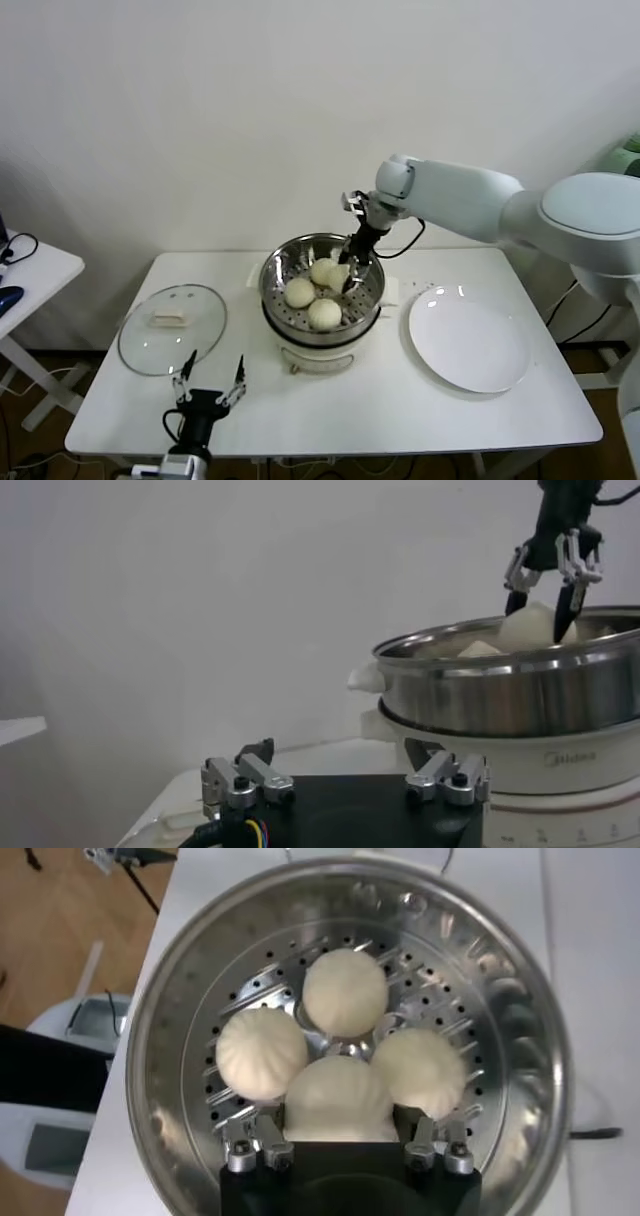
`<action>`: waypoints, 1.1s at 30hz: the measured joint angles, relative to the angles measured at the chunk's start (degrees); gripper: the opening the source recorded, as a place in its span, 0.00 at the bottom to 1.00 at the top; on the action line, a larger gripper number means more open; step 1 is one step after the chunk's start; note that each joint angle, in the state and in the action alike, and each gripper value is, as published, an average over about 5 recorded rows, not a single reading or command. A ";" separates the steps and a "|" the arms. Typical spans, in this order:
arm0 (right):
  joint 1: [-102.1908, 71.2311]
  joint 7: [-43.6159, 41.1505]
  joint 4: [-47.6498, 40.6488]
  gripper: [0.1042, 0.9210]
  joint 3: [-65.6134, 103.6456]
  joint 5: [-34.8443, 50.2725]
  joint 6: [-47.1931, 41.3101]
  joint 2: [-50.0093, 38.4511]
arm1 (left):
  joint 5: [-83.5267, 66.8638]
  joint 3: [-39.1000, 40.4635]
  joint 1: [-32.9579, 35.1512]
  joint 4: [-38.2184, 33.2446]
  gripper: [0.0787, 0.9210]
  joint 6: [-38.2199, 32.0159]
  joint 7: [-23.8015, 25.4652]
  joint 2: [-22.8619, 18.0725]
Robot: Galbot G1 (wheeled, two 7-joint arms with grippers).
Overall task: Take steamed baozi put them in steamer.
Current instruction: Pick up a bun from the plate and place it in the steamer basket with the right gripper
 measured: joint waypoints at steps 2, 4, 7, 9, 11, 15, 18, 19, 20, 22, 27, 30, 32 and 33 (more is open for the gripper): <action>-0.27 0.03 0.00 0.72 -0.08 -0.59 0.12 0.03 | 0.02 0.05 0.01 0.03 0.88 -0.01 0.00 -0.02; -0.54 0.09 -0.04 0.72 -0.11 -1.15 0.22 0.10 | 0.05 0.14 0.02 0.03 0.88 -0.01 0.00 -0.05; -0.90 0.20 -0.15 0.72 -0.12 -1.98 0.35 0.23 | 0.10 0.26 0.02 0.03 0.88 -0.01 -0.01 -0.10; -1.09 0.23 -0.27 0.72 -0.16 -2.52 0.47 0.33 | 0.13 0.31 0.02 0.03 0.88 -0.02 -0.01 -0.13; -1.20 0.24 -0.44 0.72 -0.24 -2.98 0.58 0.42 | 0.14 0.33 0.00 0.03 0.88 -0.02 -0.01 -0.14; -1.34 0.24 -0.88 0.73 -0.46 -3.74 0.80 0.58 | 0.19 0.33 0.05 0.01 0.88 -0.01 -0.02 -0.15; -1.58 0.25 -1.17 0.73 -0.50 -4.18 0.94 0.68 | 0.23 0.32 0.05 0.01 0.88 0.00 -0.03 -0.15; -1.68 0.27 -1.22 0.73 -0.50 -4.31 0.96 0.70 | 0.24 0.32 0.04 0.02 0.88 0.00 -0.03 -0.15; -1.80 0.30 -1.26 0.73 -0.48 -4.44 0.98 0.73 | 0.24 0.33 0.03 0.04 0.88 0.00 -0.04 -0.15; -2.07 0.38 -1.37 0.73 -0.40 -4.73 0.99 0.84 | 0.26 0.38 0.02 0.09 0.88 -0.01 -0.04 -0.15; -2.59 0.52 -1.95 0.73 -0.01 -5.21 1.13 1.32 | 0.33 0.62 -0.01 0.13 0.88 -0.01 -0.05 -0.15; -2.93 0.58 -2.54 0.74 0.33 -5.53 1.25 1.69 | 0.47 0.77 -0.02 0.11 0.88 0.00 -0.07 -0.15; -3.13 0.61 -2.88 0.74 0.51 -5.76 1.32 1.89 | 0.64 0.92 0.02 0.04 0.88 0.02 -0.08 -0.15; -3.19 0.62 -2.99 0.74 0.56 -5.85 1.36 1.94 | 0.72 1.00 0.04 0.01 0.88 0.03 -0.08 -0.15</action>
